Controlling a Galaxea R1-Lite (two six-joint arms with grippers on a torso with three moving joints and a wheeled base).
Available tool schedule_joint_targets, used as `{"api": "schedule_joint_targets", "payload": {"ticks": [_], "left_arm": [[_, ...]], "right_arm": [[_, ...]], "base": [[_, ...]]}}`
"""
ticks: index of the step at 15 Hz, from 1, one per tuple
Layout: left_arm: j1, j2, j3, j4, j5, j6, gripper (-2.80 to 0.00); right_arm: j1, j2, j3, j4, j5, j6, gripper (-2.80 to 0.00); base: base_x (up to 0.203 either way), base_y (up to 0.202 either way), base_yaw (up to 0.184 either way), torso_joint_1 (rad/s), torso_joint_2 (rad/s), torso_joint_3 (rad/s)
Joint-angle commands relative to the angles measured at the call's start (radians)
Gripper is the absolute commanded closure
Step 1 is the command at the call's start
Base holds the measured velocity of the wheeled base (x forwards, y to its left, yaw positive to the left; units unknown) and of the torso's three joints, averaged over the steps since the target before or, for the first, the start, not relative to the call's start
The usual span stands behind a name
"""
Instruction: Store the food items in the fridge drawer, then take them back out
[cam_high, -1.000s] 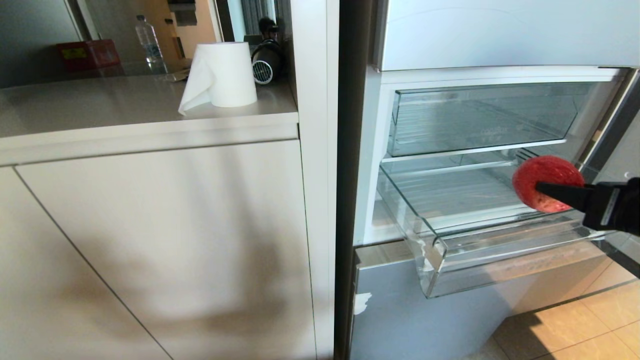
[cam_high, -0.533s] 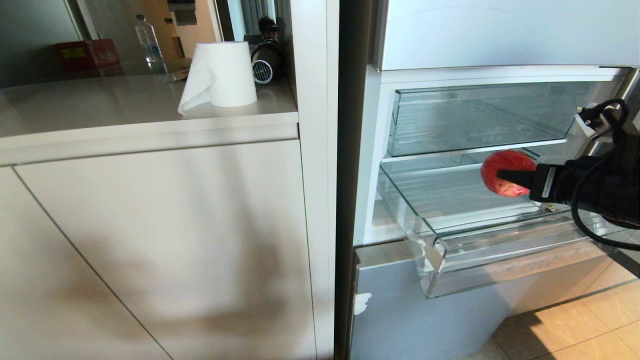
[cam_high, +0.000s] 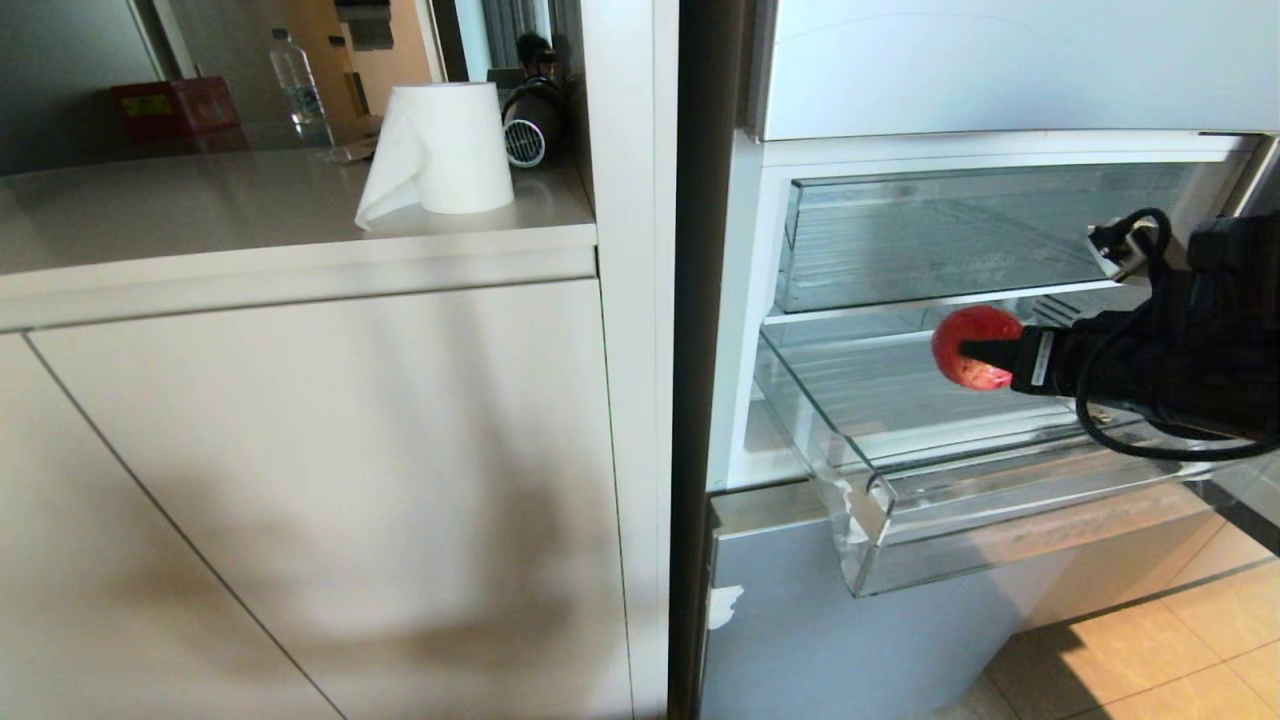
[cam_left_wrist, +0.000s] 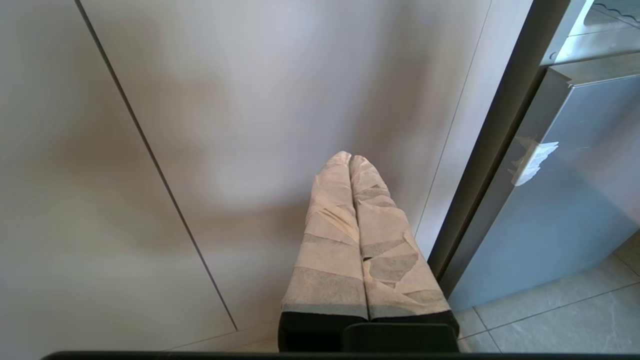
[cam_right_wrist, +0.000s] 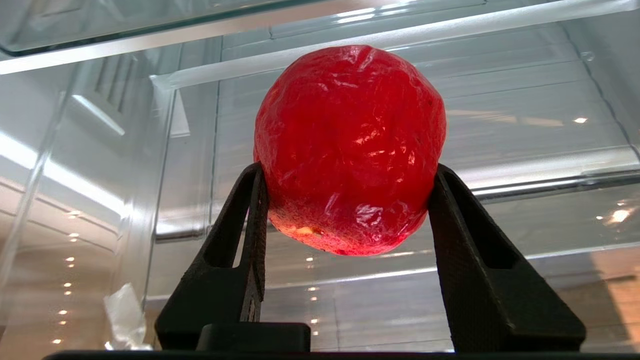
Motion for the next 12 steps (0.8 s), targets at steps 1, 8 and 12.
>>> {"api": "schedule_joint_targets", "payload": {"ticks": [1, 8, 12], "left_arm": [[0.000, 0.001, 0.000, 0.002, 0.000, 0.000, 0.00], [0.000, 0.000, 0.000, 0.000, 0.000, 0.000, 0.00], [0.000, 0.000, 0.000, 0.000, 0.000, 0.000, 0.00]], "right_arm": [[0.000, 0.033, -0.010, -0.002, 0.001, -0.002, 0.00], [0.000, 0.122, -0.014, -0.075, 0.000, -0.004, 0.00], [0.000, 0.148, -0.018, -0.077, 0.000, 0.000, 0.00]], "base": [[0.000, 0.000, 0.000, 0.000, 0.00, 0.000], [0.000, 0.000, 0.000, 0.000, 0.00, 0.000], [0.000, 0.000, 0.000, 0.000, 0.00, 0.000]]}}
